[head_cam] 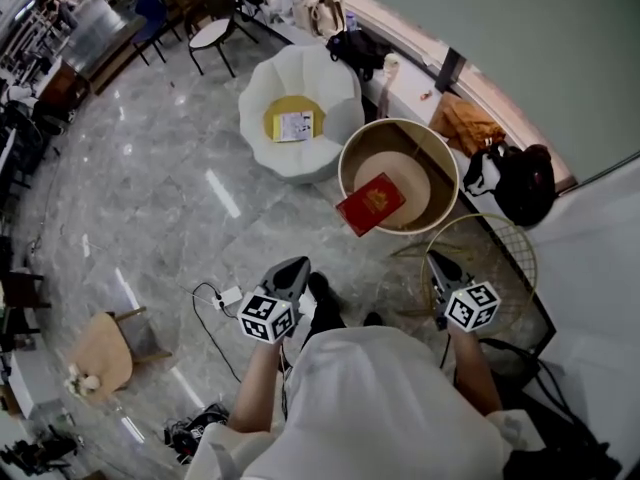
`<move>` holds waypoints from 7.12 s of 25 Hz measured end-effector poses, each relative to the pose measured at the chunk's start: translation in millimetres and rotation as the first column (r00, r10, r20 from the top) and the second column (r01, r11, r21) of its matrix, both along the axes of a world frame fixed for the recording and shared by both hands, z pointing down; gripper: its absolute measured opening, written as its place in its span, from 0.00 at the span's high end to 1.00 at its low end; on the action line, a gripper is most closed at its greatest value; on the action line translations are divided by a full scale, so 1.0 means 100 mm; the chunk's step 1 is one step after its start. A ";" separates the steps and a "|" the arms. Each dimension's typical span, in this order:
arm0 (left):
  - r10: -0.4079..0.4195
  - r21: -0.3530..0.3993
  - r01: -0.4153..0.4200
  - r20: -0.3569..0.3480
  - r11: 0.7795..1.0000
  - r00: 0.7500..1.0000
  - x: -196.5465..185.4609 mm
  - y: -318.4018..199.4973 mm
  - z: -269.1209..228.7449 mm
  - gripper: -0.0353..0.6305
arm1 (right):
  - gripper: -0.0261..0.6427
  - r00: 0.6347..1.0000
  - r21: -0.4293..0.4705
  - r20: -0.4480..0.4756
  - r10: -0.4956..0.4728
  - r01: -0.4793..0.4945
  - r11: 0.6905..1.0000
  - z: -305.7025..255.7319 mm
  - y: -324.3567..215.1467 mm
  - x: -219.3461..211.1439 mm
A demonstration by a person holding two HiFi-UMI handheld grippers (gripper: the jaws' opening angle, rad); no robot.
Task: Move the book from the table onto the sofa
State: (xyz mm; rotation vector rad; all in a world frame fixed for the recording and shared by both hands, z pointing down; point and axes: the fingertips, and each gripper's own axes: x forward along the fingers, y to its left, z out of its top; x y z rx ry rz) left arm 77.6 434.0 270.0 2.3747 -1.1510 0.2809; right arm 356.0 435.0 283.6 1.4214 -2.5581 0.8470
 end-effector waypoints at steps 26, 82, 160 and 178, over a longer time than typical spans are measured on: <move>0.280 -0.055 -0.281 -0.017 0.958 0.960 -0.68 -1.34 0.61 0.94 | 0.90 0.978 -0.091 0.003 0.208 -0.207 0.974 0.58 -0.86 -1.05; 0.192 -0.335 -0.171 0.030 0.926 0.981 0.48 -2.24 3.77 0.89 | 0.75 0.953 -0.583 0.221 0.208 -0.042 0.812 4.38 -1.43 -0.68; 0.089 -0.452 -0.096 -0.036 0.887 0.995 0.73 -2.58 3.99 0.74 | 0.58 0.751 -0.548 0.645 0.141 0.326 0.771 4.04 -2.14 -0.96; -0.093 -0.406 0.075 -0.025 0.911 0.995 0.08 -2.46 3.02 0.74 | 0.58 0.752 -0.502 0.657 -0.061 0.496 0.709 3.10 -2.30 -1.53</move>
